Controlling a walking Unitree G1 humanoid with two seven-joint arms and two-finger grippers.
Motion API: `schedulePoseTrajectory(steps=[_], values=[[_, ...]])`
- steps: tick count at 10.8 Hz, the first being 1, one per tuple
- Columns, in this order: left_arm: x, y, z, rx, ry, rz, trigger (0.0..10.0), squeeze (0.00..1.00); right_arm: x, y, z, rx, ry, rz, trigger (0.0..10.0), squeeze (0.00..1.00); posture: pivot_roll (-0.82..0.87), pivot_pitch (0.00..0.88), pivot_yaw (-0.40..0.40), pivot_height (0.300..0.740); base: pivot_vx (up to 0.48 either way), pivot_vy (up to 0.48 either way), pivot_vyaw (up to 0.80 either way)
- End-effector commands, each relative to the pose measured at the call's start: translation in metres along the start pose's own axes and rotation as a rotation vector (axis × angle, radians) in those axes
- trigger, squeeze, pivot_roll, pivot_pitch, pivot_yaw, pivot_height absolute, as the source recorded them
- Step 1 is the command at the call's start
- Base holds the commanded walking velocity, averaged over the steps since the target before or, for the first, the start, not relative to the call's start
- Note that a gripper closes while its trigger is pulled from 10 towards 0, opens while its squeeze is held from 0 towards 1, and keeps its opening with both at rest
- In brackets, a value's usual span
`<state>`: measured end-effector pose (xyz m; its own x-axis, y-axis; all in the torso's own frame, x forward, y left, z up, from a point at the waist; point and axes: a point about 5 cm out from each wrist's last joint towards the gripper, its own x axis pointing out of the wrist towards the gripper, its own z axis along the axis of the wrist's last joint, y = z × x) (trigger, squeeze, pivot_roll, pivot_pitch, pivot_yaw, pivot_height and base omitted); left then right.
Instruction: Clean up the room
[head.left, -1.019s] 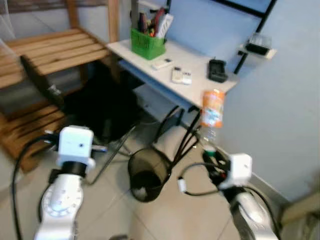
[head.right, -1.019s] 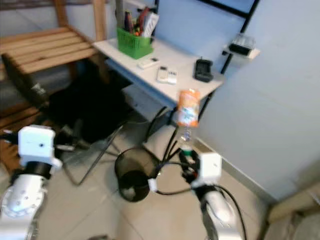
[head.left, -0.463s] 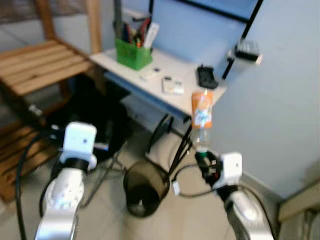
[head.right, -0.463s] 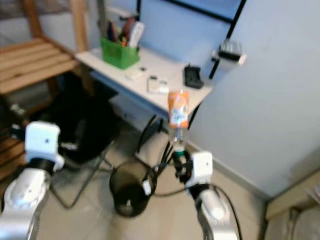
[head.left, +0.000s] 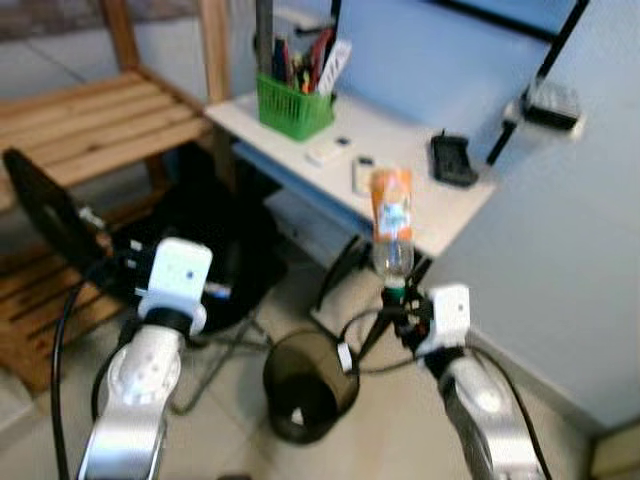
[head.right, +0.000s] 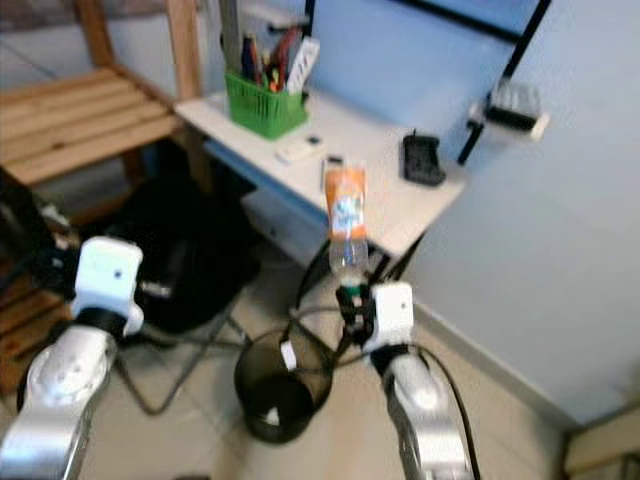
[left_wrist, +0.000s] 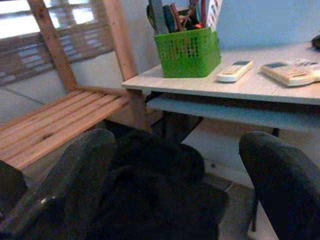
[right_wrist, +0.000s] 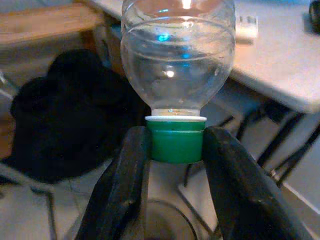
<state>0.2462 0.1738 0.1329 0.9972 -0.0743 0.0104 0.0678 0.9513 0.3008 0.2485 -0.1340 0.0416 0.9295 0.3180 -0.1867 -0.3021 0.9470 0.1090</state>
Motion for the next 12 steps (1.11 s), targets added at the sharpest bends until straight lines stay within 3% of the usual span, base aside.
schedulePoseTrajectory(steps=[1, 2, 3, 4, 6, 8, 9, 12], values=[[-0.001, -0.01, 0.0, -0.037, 0.01, -0.046, 10.0, 0.0, 0.001, -0.003, -0.006, -0.027, 0.031, 0.008, 10.0, 0.0, 0.14, 0.015, -0.077, 0.74, 0.0, 0.0, 0.0], [-0.001, -0.014, -0.001, -0.091, 0.018, -0.074, 10.0, 0.0, 0.009, 0.002, -0.01, -0.038, 0.051, 0.05, 10.0, 0.0, 0.14, 0.024, -0.079, 0.74, 0.0, 0.0, 0.0], [-0.003, -0.022, -0.007, -0.07, 0.034, -0.153, 10.0, 0.0, 0.02, 0.007, -0.016, -0.031, 0.086, 0.072, 10.0, 0.0, 0.16, 0.057, -0.092, 0.74, 0.0, 0.0, 0.0], [-0.014, -0.037, -0.017, -0.007, 0.062, -0.308, 10.0, 0.0, 0.029, 0.018, -0.025, -0.039, 0.136, 0.126, 10.0, 0.0, 0.19, 0.1, -0.099, 0.74, 0.0, 0.0, 0.0], [-0.044, -0.042, -0.046, 0.023, 0.184, -0.485, 10.0, 0.0, 0.041, 0.038, -0.041, -0.088, 0.226, 0.217, 10.0, 0.0, 0.22, 0.124, -0.094, 0.74, 0.0, 0.0, 0.0], [-0.06, -0.044, -0.066, 0.016, 0.238, -0.563, 10.0, 0.0, 0.052, 0.044, -0.043, -0.128, 0.267, 0.195, 10.0, 0.0, 0.24, 0.128, -0.082, 0.74, 0.0, 0.0, 0.0], [-0.064, -0.044, -0.066, 0.047, 0.204, -0.582, 10.0, 0.0, 0.057, 0.047, -0.04, -0.122, 0.275, 0.181, 10.0, 0.0, 0.25, 0.128, -0.081, 0.74, 0.0, 0.0, 0.0], [-0.076, -0.045, -0.065, 0.021, 0.188, -0.598, 10.0, 0.0, 0.063, 0.051, -0.041, -0.109, 0.312, 0.136, 10.0, 0.0, 0.25, 0.165, -0.071, 0.74, 0.0, 0.0, 0.0]])
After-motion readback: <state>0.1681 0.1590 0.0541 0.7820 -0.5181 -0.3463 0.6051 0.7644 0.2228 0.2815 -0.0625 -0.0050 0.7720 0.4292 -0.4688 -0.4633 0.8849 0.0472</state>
